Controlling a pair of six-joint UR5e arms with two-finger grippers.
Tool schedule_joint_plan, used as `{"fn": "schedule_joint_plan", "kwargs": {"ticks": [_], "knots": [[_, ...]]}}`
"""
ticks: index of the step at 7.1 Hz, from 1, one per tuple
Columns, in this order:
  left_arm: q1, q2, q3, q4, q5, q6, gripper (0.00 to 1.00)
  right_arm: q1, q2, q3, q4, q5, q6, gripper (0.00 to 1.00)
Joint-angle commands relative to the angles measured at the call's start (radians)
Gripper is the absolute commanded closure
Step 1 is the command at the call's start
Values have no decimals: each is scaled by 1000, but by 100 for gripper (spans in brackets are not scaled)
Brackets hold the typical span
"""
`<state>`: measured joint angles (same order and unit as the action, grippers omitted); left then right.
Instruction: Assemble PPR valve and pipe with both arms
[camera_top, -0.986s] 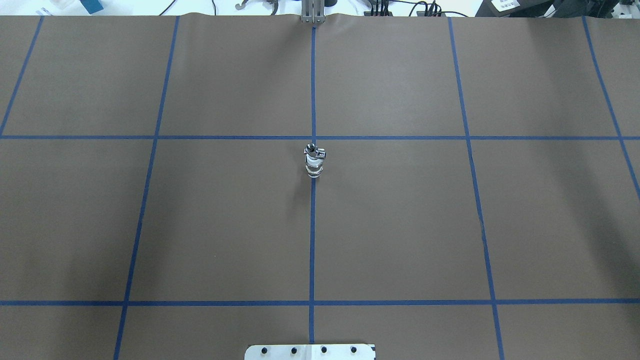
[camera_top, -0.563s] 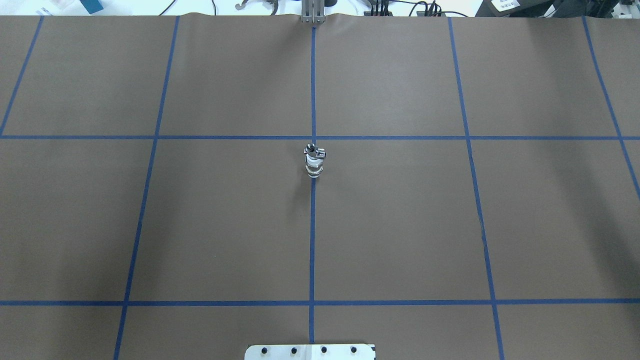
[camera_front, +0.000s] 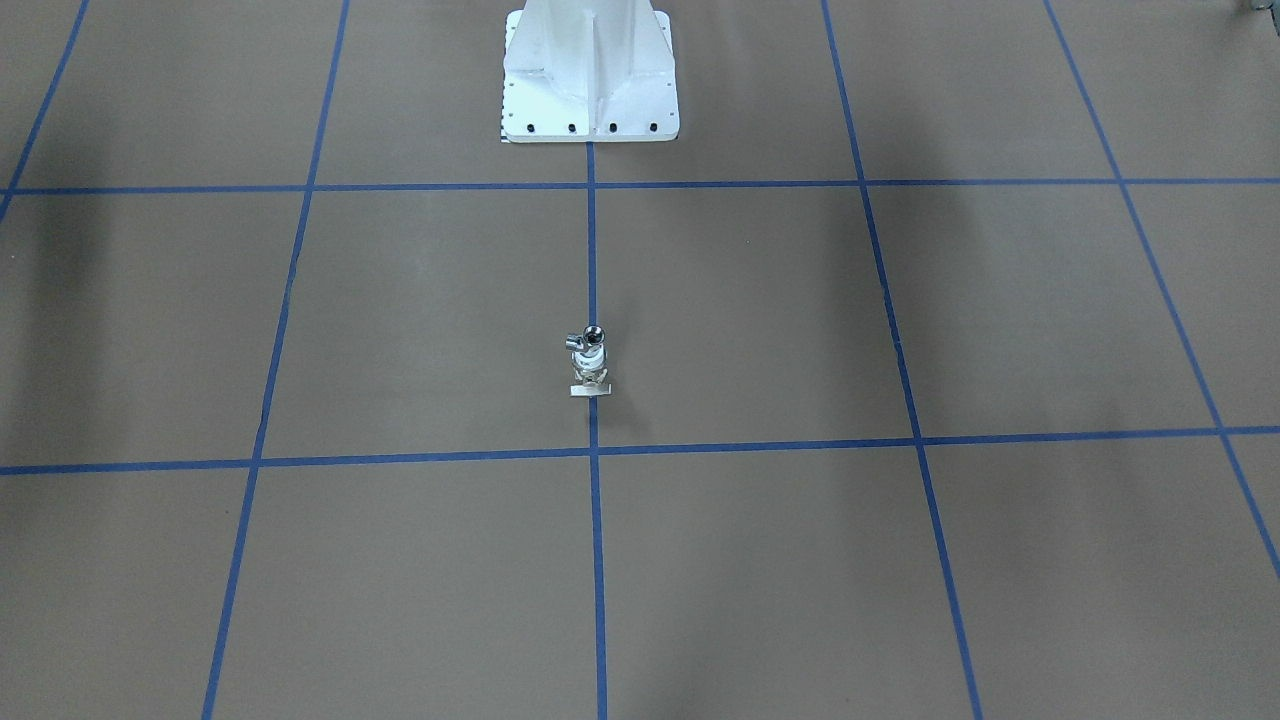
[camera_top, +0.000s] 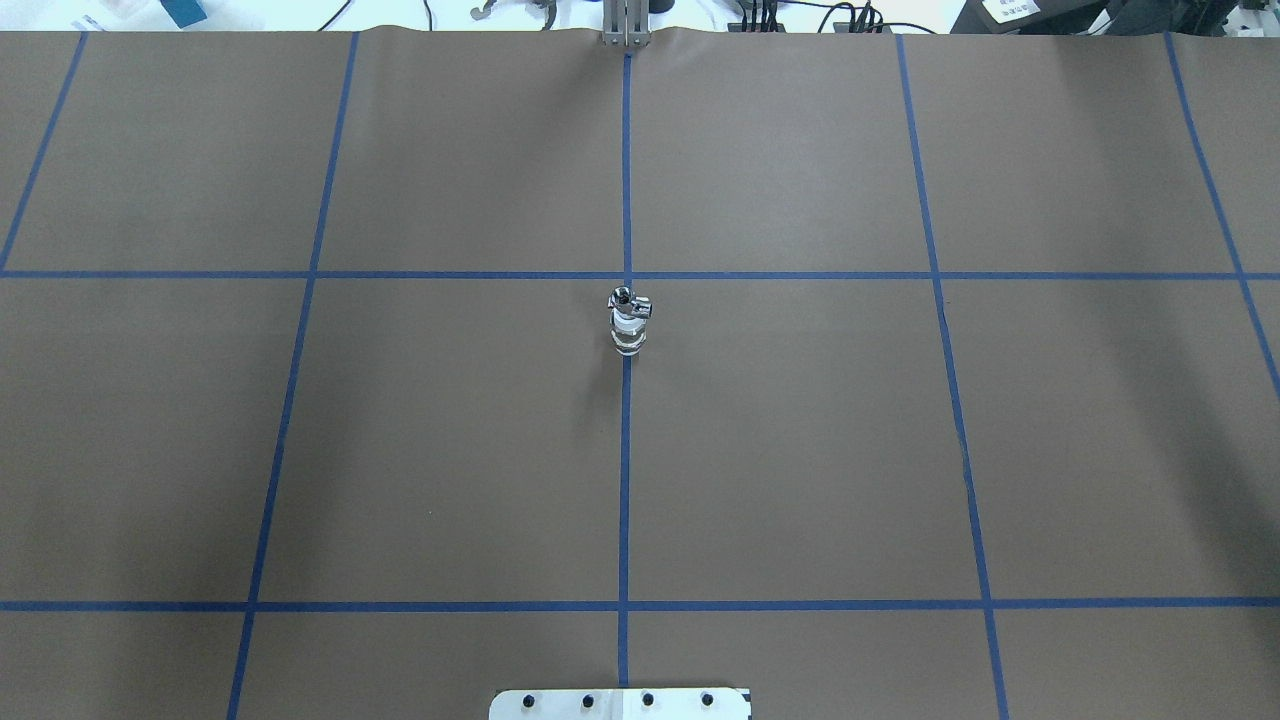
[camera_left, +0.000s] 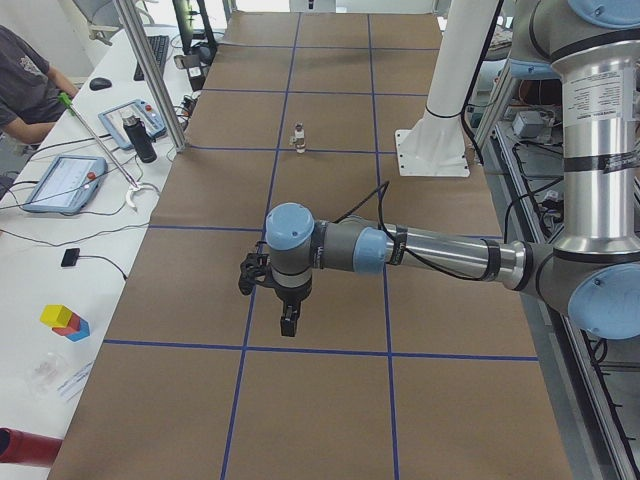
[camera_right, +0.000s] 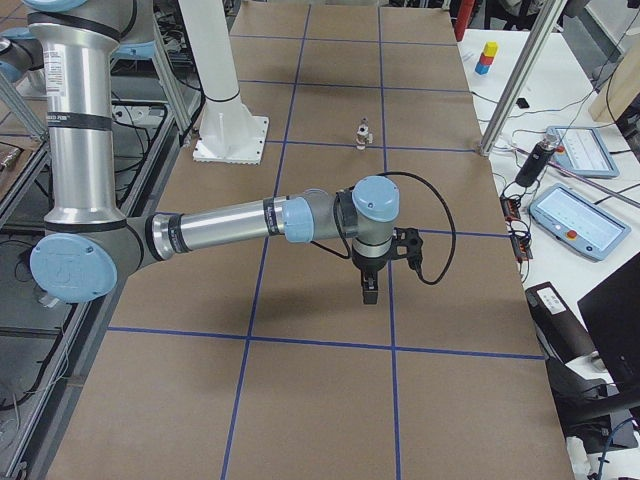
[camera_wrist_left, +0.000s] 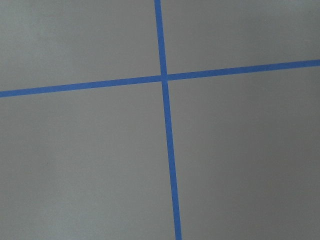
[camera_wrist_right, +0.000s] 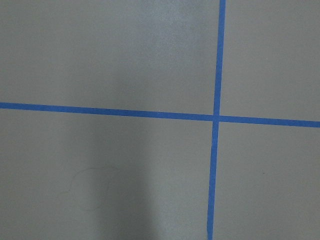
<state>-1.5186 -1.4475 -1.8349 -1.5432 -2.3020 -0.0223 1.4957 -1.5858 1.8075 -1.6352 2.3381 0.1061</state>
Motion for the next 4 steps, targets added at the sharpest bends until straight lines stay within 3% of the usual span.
{"fn": "schedule_joint_plan", "kwargs": {"ticks": [1, 4], "knots": [[0, -1, -9, -2, -5, 1, 0, 0, 0, 6, 0, 1, 1, 0], [2, 1, -12, -2, -10, 1, 0, 0, 1, 7, 0, 6, 4, 0]]}}
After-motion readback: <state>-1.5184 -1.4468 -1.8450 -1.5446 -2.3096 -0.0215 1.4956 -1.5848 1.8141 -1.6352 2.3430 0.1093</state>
